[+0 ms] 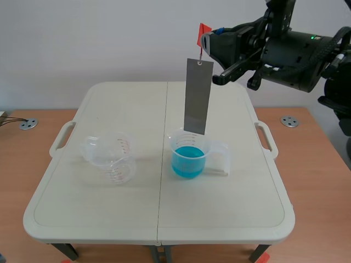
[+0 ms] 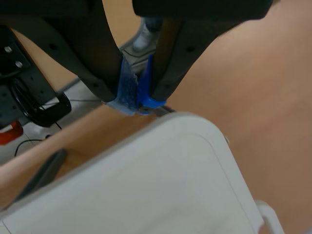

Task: Hold the metal plate by the orange handle, dip it into the blue solution, take it out and point at it, then put the plate back in the beaker on the left.
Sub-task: 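Point at the plate with the left hand, then lower the plate into the blue solution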

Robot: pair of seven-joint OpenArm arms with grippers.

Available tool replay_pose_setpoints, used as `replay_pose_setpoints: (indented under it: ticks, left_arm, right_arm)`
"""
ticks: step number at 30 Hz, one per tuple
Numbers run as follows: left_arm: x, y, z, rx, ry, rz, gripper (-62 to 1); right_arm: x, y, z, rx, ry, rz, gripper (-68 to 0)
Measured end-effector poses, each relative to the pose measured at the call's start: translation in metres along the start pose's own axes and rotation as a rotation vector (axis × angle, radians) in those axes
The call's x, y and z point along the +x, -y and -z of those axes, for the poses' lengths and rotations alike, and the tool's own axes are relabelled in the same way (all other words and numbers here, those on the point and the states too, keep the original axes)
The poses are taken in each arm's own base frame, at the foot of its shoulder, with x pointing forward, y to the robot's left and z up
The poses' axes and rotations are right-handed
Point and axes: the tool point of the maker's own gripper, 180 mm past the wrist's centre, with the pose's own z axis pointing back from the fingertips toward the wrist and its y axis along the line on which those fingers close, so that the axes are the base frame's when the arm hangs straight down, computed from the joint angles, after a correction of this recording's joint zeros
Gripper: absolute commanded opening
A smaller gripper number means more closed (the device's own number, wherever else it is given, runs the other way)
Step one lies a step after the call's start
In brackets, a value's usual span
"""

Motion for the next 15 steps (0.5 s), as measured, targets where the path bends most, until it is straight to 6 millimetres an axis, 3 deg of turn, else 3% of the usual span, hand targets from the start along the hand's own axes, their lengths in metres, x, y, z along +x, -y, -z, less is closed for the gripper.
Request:
replay_pose_setpoints:
  ticks: [10, 15]
  left_arm:
    - [-0.022, 0.022, -0.017, -0.06, -0.069, -0.065, -58.2]
    - [-0.032, 0.03, -0.02, -0.08, -0.094, -0.082, -58.2]
  right_arm:
    - [-0.028, -0.002, 0.001, 0.001, -0.023, 0.027, -66.0]
    - [-0.052, -0.008, 0.002, -0.006, -0.082, 0.033, -66.0]
